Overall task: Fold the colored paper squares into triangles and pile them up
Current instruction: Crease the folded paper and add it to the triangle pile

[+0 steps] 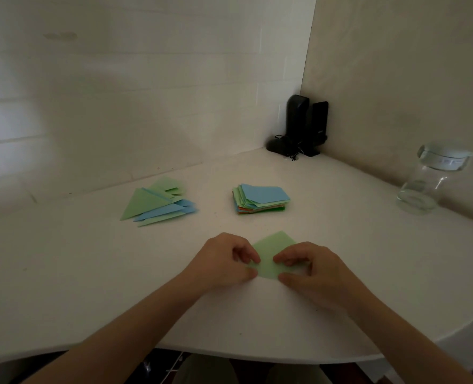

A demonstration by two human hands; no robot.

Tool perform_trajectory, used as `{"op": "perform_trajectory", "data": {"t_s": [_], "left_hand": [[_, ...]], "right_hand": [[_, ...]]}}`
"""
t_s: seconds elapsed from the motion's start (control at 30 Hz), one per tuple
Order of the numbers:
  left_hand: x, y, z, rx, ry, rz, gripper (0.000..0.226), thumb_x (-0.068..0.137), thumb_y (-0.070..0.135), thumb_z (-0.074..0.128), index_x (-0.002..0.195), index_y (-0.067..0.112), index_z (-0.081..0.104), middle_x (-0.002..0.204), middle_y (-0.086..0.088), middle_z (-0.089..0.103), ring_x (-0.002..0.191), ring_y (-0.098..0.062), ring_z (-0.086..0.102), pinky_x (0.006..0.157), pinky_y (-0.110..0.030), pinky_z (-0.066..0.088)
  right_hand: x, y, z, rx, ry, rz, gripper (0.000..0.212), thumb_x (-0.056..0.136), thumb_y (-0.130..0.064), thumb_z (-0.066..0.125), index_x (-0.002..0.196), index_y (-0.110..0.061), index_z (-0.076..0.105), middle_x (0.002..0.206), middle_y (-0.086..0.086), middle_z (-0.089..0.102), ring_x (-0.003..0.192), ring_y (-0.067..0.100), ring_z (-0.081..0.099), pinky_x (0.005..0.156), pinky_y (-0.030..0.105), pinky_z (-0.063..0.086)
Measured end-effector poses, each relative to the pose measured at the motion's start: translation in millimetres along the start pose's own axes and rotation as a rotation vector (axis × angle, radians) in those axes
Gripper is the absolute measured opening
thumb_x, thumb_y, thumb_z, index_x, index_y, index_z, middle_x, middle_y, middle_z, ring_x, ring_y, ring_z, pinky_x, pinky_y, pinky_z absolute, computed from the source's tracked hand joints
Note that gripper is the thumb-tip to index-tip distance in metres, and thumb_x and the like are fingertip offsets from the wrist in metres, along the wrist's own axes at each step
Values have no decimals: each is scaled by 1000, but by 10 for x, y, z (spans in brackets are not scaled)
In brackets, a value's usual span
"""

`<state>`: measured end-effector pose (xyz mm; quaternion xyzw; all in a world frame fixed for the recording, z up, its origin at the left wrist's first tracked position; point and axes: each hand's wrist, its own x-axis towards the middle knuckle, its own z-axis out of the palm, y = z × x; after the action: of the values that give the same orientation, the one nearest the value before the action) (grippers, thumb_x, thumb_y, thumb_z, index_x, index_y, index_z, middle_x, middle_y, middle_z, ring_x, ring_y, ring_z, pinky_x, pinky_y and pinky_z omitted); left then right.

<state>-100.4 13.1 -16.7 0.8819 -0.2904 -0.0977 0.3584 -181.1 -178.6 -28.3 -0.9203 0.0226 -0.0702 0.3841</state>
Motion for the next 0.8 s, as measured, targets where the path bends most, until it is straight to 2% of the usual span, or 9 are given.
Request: {"op": "perform_trajectory", "data": {"t_s": [0.1,0.2,0.3,0.33,0.4,0.47,0.53,0.63,0.8], "left_hand": [[-28,-31,-10,16,8,70,24,72,21,76,82,40,66,83,12,63,64,5,48,61,-4,34],[-100,-74,-37,72,-22,181,24,77,25,73,94,38,65,95,9,61,79,-1,49,68,-4,33],[-180,-127,-44,109,-47,282,31,76,34,64,106,36,63,104,10,55,93,-1,45,75,-5,31],[-190,-151,-29,134,-31,324,32,76,35,63,109,35,63,107,12,54,97,-3,43,79,-6,31],[-189,-189,5,219,39,412,31,80,36,61,110,33,62,111,15,54,102,-8,44,88,-18,36],[-180,-196,18,282,100,487,25,83,32,56,107,28,65,108,12,58,100,-12,50,87,-29,41],[-179,-172,29,316,124,546,22,87,28,51,100,22,67,102,6,62,93,-13,53,82,-25,41],[-180,-118,78,330,145,556,22,91,29,49,95,20,69,96,6,63,86,-10,53,76,-21,41],[-145,-58,204,334,182,522,18,92,29,50,93,20,66,91,7,62,83,-14,55,72,-29,46]], "right_hand": [[6,-69,9,-22,-2,6,16,73,-34,77,78,-44,65,96,-14,61,85,-5,58,74,5,37],[-2,-114,130,-134,36,-20,9,76,-43,71,79,-35,66,97,-12,53,86,0,54,75,6,37],[-20,-102,191,-188,23,-46,7,82,-39,65,82,-32,63,102,-10,51,97,8,50,91,32,41],[-20,-103,174,-189,9,-62,5,84,-36,64,82,-33,61,103,-10,51,100,10,49,92,33,40],[-22,-112,93,-180,-55,-102,8,87,-31,62,81,-34,57,106,-10,52,103,10,48,91,18,37],[-12,-124,-8,-172,-146,-136,13,89,-31,60,79,-37,56,108,-12,51,103,7,48,83,5,34],[7,-94,-94,-188,-208,-152,11,86,-43,53,76,-46,51,111,-18,50,108,6,48,90,17,39],[11,-50,-195,-257,-249,-118,11,86,-49,49,75,-47,49,118,-22,47,114,3,42,101,38,35],[-63,70,-256,-266,-86,-103,12,79,-56,56,80,-44,58,110,-26,50,108,1,47,98,42,38]]}}
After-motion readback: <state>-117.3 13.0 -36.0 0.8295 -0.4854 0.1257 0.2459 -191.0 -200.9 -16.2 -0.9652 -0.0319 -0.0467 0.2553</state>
